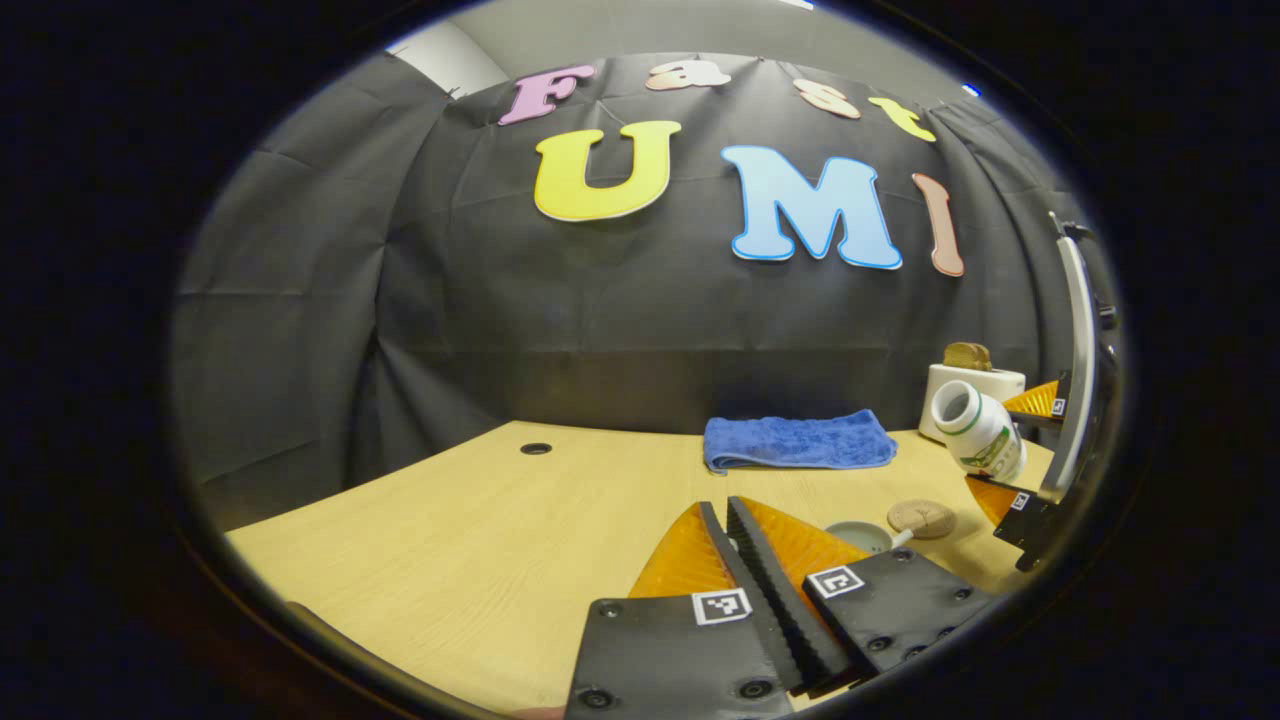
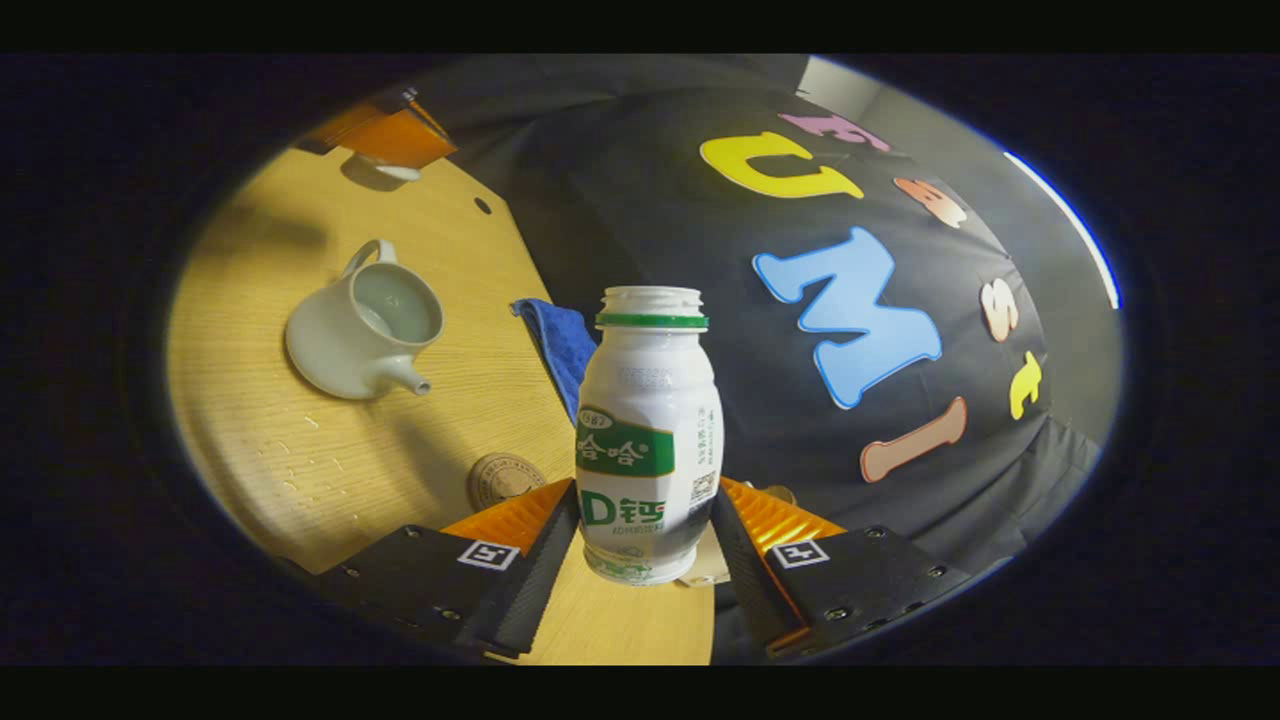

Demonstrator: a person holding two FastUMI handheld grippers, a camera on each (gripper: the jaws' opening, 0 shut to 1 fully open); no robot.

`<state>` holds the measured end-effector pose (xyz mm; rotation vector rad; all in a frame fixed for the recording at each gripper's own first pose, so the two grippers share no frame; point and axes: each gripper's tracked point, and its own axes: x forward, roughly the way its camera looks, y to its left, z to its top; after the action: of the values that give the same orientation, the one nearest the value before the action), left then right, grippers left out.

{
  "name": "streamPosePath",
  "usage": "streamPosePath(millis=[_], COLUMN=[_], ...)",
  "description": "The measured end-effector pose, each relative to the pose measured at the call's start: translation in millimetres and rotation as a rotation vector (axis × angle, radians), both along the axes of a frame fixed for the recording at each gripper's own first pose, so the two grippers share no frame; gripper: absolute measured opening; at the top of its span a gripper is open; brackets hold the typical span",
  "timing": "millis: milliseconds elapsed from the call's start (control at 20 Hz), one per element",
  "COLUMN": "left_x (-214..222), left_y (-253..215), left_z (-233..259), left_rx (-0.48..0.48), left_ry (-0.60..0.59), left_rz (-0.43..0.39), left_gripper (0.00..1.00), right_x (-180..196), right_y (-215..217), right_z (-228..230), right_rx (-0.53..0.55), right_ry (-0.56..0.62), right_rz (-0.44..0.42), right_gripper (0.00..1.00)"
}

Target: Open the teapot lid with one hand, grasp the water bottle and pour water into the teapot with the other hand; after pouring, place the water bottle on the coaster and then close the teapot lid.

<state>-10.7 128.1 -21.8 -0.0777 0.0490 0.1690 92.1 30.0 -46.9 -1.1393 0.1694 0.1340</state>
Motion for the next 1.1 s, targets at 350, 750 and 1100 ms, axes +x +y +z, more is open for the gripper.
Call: streamPosePath(millis=[350,750,1100], left_x=[-1,-2,-2], left_y=[12,17,19], left_z=[-6,-12,-16], left_rx=[-0.005,-0.014,-0.026], left_ry=[0.01,0.018,0.022], left_rz=[0.012,0.016,0.014], left_gripper=[0.08,1.0,0.2], right_x=[6,11,12], right_y=[9,18,20], right_z=[6,16,24], right_rx=[-0.166,-0.314,-0.406], right_ry=[-0.023,-0.059,-0.089], right_rz=[0.044,0.094,0.123], right_gripper=[0.76,0.74,0.74])
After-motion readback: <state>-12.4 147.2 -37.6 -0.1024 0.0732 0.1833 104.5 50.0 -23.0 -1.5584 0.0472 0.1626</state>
